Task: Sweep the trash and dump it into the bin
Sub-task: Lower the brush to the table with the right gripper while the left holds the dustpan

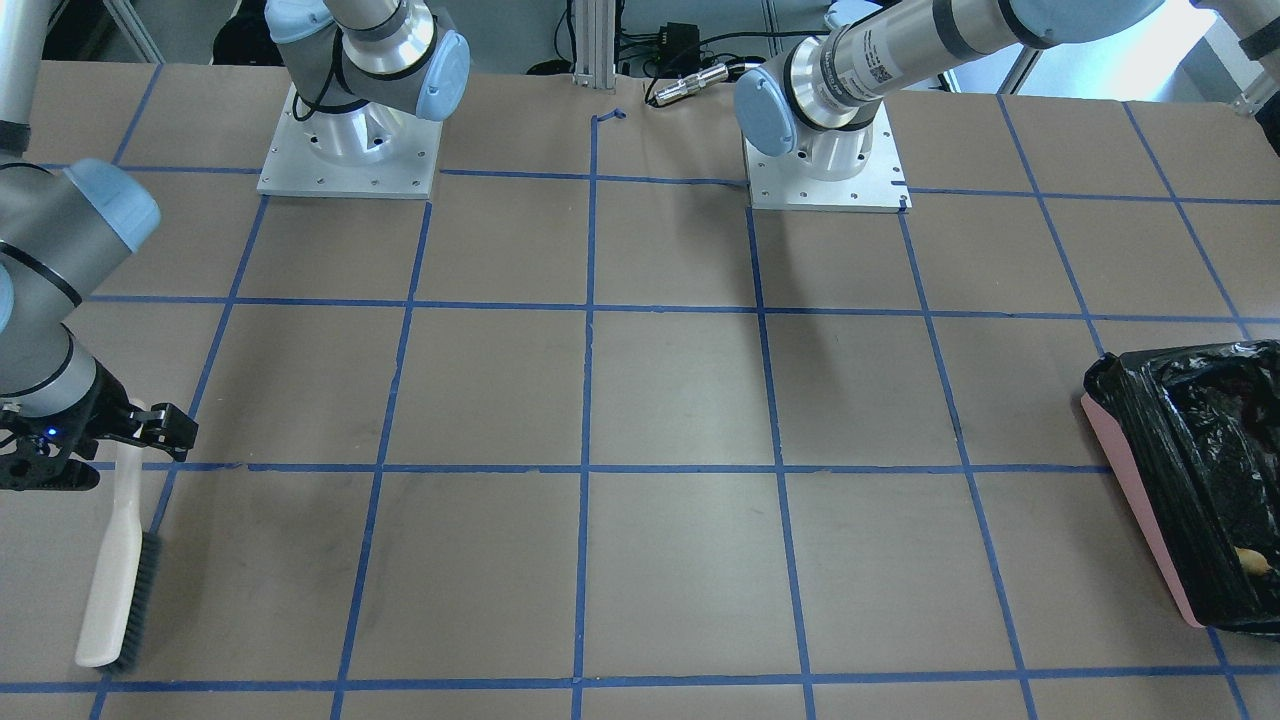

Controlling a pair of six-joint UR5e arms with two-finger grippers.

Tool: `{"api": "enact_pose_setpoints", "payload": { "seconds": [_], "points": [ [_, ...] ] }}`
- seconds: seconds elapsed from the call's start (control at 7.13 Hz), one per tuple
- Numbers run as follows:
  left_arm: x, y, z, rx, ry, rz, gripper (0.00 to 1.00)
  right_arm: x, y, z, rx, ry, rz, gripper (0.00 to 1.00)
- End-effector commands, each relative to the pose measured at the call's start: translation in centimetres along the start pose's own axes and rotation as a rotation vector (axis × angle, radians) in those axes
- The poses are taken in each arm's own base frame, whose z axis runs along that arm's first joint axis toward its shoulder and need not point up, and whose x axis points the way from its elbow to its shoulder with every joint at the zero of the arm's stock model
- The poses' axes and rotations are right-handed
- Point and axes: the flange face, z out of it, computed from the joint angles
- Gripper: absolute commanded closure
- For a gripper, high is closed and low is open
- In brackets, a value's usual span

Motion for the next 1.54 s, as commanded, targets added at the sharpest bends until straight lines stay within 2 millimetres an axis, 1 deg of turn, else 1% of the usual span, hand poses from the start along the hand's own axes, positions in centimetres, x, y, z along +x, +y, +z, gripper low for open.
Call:
{"api": "enact_pose_setpoints", "payload": {
  "seconds": [0.0,0.14,0.28,0.42,0.56,0.7,0.84,0.98,1.12,1.26,1.4],
  "points": [
    [-1.0,-0.1,-0.2,0.091,-0.062,0.056,1.0,0.2,-0.4,-0.8,0.018,0.008,-0.001,0.0],
    [-1.6,0.3,-0.2,0.096,-0.114,0.087,1.0,0.1,-0.2,-2.1,0.037,0.016,0.0,0.0],
    [-1.2,1.3,-1.0,0.1,-0.125,0.097,1.0,0.1,0.1,-3.7,0.057,0.021,0.002,0.0],
    [-0.7,2.2,-2.5,0.123,-0.164,0.103,1.0,0.1,0.5,-5.2,0.07,0.028,0.005,0.0],
    [0.0,2.6,-3.7,0.137,-0.182,0.111,1.0,-0.2,1.0,-7.6,0.068,0.019,0.001,0.0],
    [0.3,2.9,-4.4,0.148,-0.209,0.116,1.0,-0.6,0.7,-9.9,0.055,-0.051,0.005,0.0],
    [1.3,3.8,-5.3,0.154,-0.211,0.129,1.0,-0.2,-0.1,-12.5,0.053,-0.083,0.006,0.0],
    [1.3,3.9,-5.6,0.16,-0.235,0.131,1.0,-0.5,-1.0,-14.8,0.063,-0.078,-0.009,0.0],
    [1.8,4.8,-5.0,0.157,-0.238,0.139,1.0,-2.6,-1.6,-16.3,0.083,-0.059,-0.047,0.0],
    [2.3,5.2,-4.6,0.159,-0.238,0.137,1.0,-5.2,-2.0,-17.0,0.089,-0.054,-0.066,0.0],
    [2.4,5.4,-4.4,0.155,-0.239,0.143,1.0,-6.9,-1.8,-18.0,0.084,-0.06,-0.062,0.0]
  ]
}}
